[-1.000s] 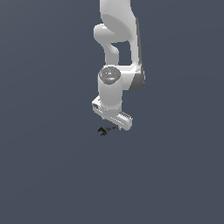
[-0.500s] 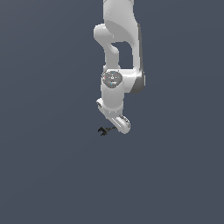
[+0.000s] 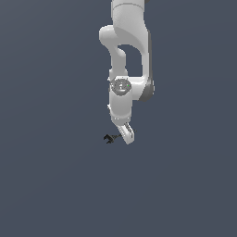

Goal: Pick up the object and move it to a goal position.

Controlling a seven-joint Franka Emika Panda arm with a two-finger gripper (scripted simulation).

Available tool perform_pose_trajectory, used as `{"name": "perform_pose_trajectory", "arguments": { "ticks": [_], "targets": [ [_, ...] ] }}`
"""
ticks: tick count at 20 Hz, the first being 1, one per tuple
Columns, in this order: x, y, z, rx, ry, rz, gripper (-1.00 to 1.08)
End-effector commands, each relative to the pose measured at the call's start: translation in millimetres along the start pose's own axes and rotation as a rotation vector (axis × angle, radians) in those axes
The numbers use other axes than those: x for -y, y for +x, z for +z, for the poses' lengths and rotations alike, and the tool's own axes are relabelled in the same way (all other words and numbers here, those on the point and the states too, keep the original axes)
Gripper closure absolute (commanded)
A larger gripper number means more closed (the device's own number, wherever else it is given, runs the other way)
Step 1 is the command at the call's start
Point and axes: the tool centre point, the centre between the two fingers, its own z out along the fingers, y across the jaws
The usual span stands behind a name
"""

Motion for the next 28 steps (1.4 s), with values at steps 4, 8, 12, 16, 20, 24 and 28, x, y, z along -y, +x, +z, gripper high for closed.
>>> {"name": "perform_pose_trajectory", "arguments": {
  "ticks": [4, 8, 12, 16, 20, 24, 28],
  "targets": [
    [-4, -3, 8, -0.006, 0.0, 0.114, -0.92],
    [-6, -4, 12, -0.01, 0.0, 0.168, -0.92],
    [-7, -5, 14, -0.012, 0.0, 0.201, -0.92],
    [-7, -6, 15, -0.013, 0.0, 0.212, -0.92],
    [-7, -6, 18, -0.012, 0.0, 0.207, -0.92],
    [-8, -6, 31, -0.012, 0.0, 0.209, -0.92],
    [-8, -5, 51, -0.012, 0.0, 0.212, -0.92]
  ]
}}
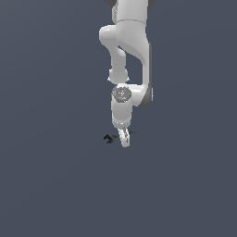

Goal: Pick up the object and move it to a goal position.

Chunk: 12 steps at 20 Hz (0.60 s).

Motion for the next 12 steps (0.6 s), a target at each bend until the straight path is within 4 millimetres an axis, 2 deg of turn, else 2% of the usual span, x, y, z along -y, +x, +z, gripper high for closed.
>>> {"name": "perform_pose_trajectory", "arguments": {
  "ticks": [1, 7, 8, 12],
  "targets": [
    [0, 0, 12, 0.0, 0.0, 0.001, -0.92],
    [0, 0, 22, 0.0, 0.0, 0.001, -0.92],
    [0, 0, 22, 0.0, 0.0, 0.001, 1.08],
    [0, 0, 22, 0.0, 0.0, 0.001, 1.08]
  ]
}}
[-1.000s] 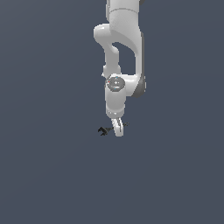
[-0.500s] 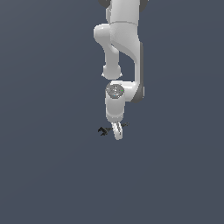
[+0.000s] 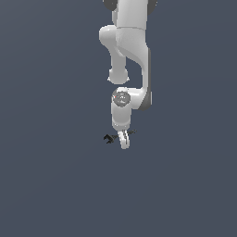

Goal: Pick up the object and move it to a goal position.

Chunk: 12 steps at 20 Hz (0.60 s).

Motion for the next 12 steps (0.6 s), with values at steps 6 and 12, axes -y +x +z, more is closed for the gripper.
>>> {"name": "perform_pose_trajectory", "arguments": {
  "ticks": [6, 12],
  "targets": [
    [-0.2, 0.7, 0.0, 0.0, 0.0, 0.001, 1.08],
    [7.5, -4.9, -6.9, 0.0, 0.0, 0.001, 1.08]
  ]
}}
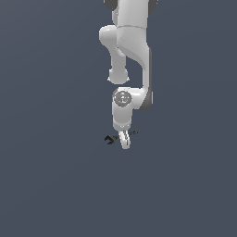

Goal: Pick up the object and move it to a goal position.

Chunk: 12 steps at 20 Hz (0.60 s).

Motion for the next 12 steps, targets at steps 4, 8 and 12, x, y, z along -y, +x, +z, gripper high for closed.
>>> {"name": "perform_pose_trajectory", "arguments": {
  "ticks": [4, 8, 12],
  "targets": [
    [17, -12, -15, -0.001, 0.001, -0.001, 1.08],
    [36, -26, -32, -0.002, 0.001, -0.001, 1.08],
    [60, -43, -53, -0.002, 0.001, -0.002, 1.08]
  ]
}}
